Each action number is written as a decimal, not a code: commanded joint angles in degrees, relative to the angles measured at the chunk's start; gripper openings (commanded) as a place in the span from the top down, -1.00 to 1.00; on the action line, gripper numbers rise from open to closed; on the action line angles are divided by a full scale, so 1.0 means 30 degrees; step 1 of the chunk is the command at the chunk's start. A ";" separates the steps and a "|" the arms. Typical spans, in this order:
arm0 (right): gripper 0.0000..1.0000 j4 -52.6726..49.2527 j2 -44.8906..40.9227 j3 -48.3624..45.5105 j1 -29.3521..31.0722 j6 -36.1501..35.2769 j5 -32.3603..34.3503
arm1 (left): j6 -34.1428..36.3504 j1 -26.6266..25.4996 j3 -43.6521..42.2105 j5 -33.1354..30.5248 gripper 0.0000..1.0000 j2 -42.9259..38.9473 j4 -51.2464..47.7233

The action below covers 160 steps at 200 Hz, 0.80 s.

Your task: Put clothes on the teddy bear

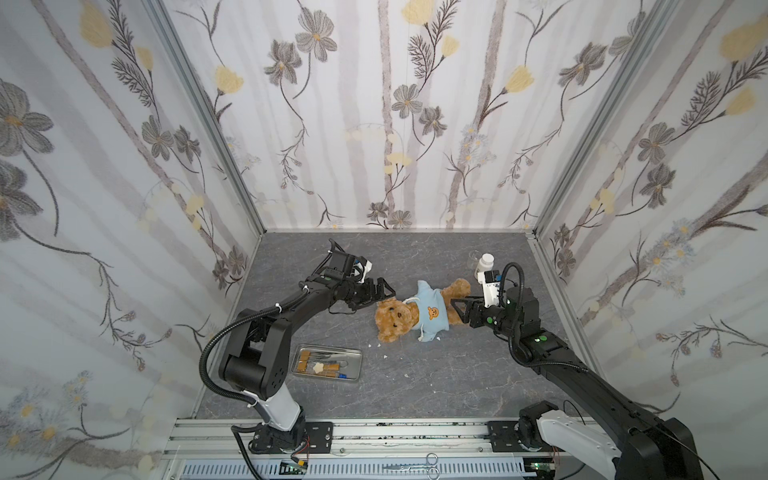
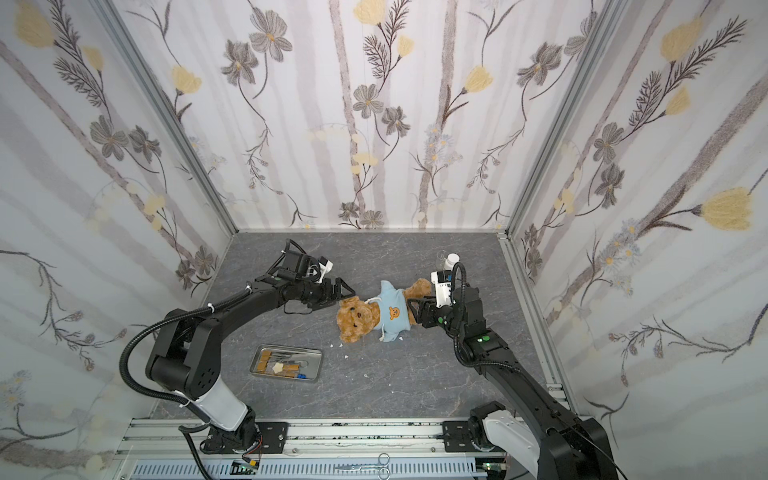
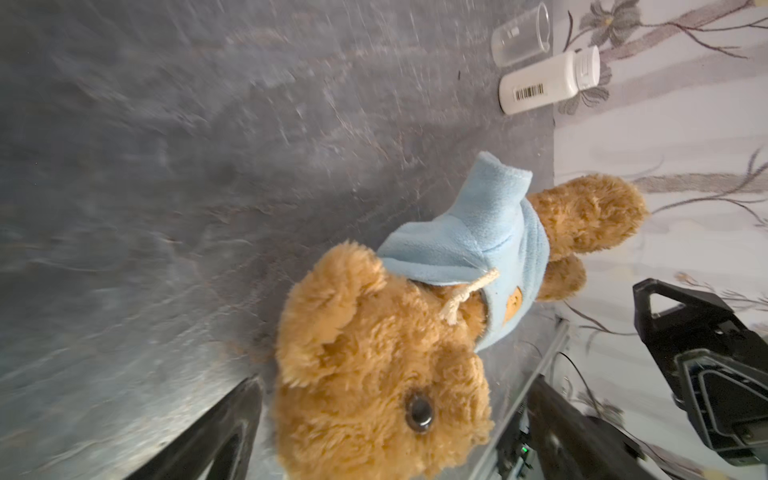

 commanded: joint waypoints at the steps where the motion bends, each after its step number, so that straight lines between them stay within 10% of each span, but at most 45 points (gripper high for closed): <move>1: -0.25 0.0907 0.0181 -0.0217 0.0009 0.0247 0.0394 | 0.2035 -0.0408 -0.0814 -0.4554 -1.00 -0.1946 0.0037; 59: -0.26 0.2039 0.1395 -0.0212 0.0009 0.0330 -0.0012 | 1.7050 -0.8011 -0.5550 -1.2881 -1.00 -0.6261 0.1416; 125: -0.25 0.1663 0.1184 -0.0668 -0.0027 -0.0001 -0.0120 | 1.8413 -0.9188 -0.3836 -1.4178 -0.94 -0.0479 0.4670; 160: -0.25 0.1312 0.0766 -0.0772 -0.0152 -0.0328 0.0034 | 1.7433 -0.9257 -0.2946 -1.5096 -0.44 0.1854 0.4842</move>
